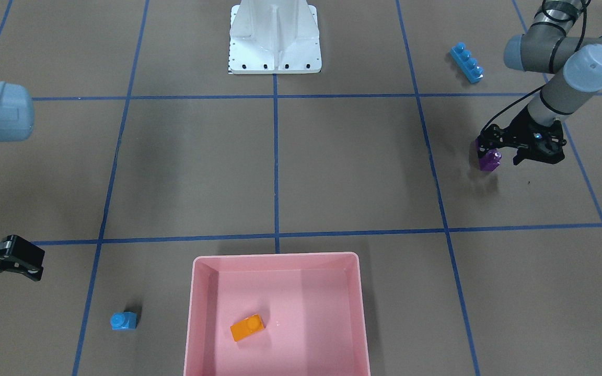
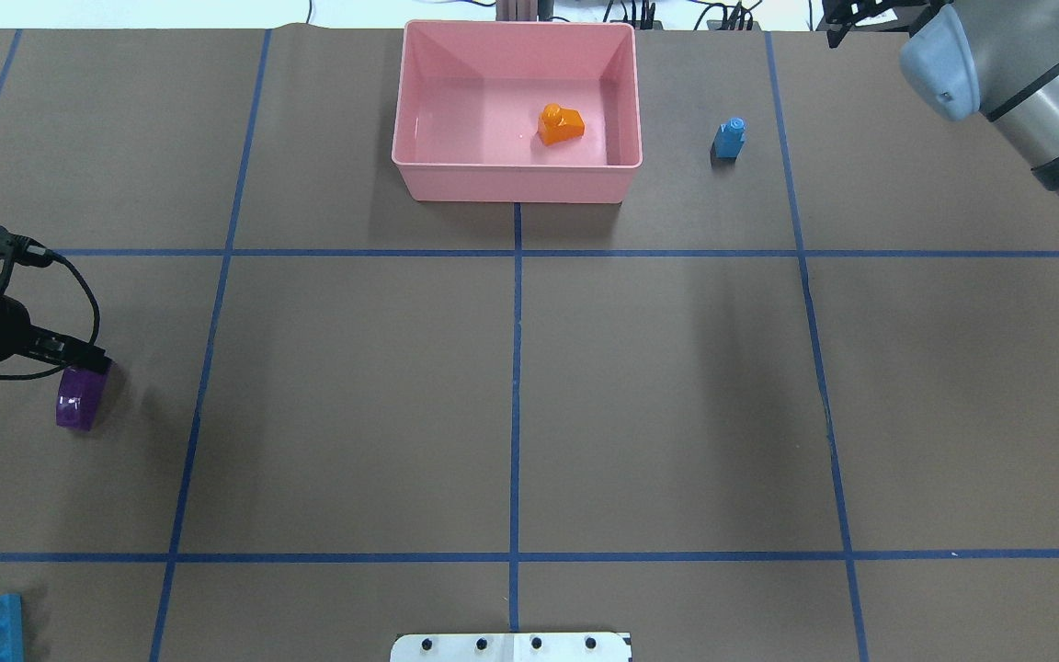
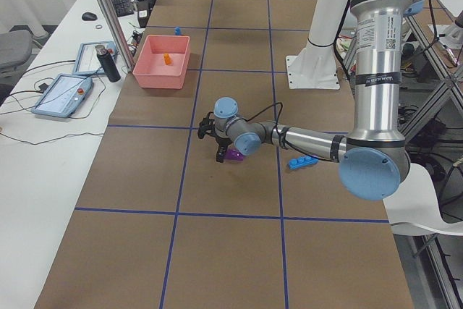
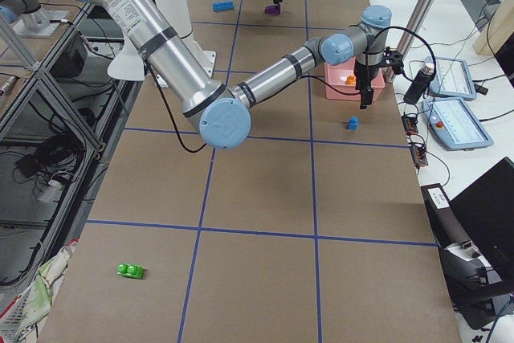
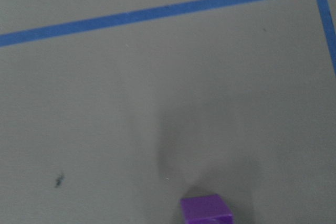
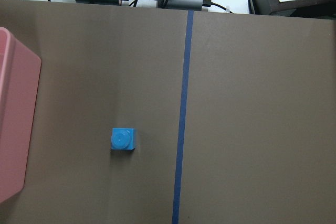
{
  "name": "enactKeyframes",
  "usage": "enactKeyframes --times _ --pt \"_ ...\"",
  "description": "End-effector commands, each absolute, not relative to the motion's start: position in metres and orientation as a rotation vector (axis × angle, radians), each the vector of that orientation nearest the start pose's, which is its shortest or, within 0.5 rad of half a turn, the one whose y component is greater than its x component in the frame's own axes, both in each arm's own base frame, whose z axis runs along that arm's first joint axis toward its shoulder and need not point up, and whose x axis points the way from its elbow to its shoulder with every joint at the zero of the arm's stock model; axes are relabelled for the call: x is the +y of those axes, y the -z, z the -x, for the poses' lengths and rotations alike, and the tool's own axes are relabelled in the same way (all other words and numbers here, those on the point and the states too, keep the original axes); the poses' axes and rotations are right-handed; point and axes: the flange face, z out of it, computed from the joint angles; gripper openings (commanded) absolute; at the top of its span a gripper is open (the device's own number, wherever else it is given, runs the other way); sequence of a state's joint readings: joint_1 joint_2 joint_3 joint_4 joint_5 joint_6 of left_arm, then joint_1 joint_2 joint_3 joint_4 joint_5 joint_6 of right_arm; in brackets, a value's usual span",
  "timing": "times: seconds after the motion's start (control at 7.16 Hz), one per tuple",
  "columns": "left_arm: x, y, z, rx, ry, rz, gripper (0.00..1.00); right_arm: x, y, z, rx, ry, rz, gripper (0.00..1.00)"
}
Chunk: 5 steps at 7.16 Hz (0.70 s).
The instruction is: Put all blocks into box
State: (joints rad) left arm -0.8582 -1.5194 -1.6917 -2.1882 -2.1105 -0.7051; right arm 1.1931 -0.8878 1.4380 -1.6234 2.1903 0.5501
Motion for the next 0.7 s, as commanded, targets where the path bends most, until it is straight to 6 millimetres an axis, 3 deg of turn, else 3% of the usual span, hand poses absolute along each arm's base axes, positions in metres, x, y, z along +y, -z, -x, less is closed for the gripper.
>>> enactKeyframes --times 0.0,0.28,0.56 --pt "-0.428 -0.567 -0.272 0.802 -0.197 -0.179 0.0 -0.703 -0.316 0.199 -0.754 -0.01 -0.155 1.0" --pt "-0.434 -0.571 -0.268 0.74 -0.181 -0.241 0.0 -0.7 -0.332 0.201 -0.744 -0.011 -0.144 1.0" --pt "-0.447 -0.549 -0.278 0.768 -0.191 -0.269 0.0 -0.697 -0.337 0.222 -0.737 0.012 -0.13 1.0"
